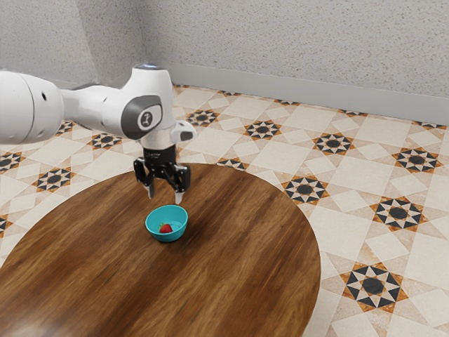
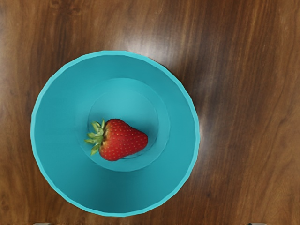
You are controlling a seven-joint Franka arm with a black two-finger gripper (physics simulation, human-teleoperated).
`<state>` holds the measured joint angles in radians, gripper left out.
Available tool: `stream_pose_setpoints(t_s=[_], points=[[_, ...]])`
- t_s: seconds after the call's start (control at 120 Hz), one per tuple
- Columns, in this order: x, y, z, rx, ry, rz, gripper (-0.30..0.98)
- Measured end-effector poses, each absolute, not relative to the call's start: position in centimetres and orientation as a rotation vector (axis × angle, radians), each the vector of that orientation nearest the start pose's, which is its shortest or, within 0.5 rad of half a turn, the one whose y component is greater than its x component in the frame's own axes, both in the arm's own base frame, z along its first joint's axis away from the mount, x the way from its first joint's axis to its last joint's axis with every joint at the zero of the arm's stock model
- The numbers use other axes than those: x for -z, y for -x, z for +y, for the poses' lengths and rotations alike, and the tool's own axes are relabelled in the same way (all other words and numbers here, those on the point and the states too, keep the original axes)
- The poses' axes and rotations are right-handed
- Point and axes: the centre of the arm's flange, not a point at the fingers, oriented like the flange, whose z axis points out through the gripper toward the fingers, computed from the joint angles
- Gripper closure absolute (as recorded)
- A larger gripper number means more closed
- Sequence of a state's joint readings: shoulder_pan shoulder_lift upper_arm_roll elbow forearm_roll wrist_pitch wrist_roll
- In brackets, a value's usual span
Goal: Take strawberry from the bowl
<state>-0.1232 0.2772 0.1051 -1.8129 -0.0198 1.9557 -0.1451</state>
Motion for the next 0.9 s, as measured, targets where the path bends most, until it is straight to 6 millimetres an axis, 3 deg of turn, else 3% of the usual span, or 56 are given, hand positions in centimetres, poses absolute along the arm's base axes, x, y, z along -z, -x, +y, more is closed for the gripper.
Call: stream_pose_setpoints(t_s=[0.15,0.25,0.558,0.733,0.9], points=[[-34.9,-60.3,-0.3,-0.212,3.112,-0.266,0.22],[-33.0,-60.8,0.9,-0.191,3.109,-0.304,0.25],[-27.7,-62.2,1.6,-0.209,3.092,-0.325,0.28],[-26.0,-62.3,1.6,-0.219,3.088,-0.321,0.3],[-25.7,-62.5,1.4,-0.205,3.087,-0.312,0.39]])
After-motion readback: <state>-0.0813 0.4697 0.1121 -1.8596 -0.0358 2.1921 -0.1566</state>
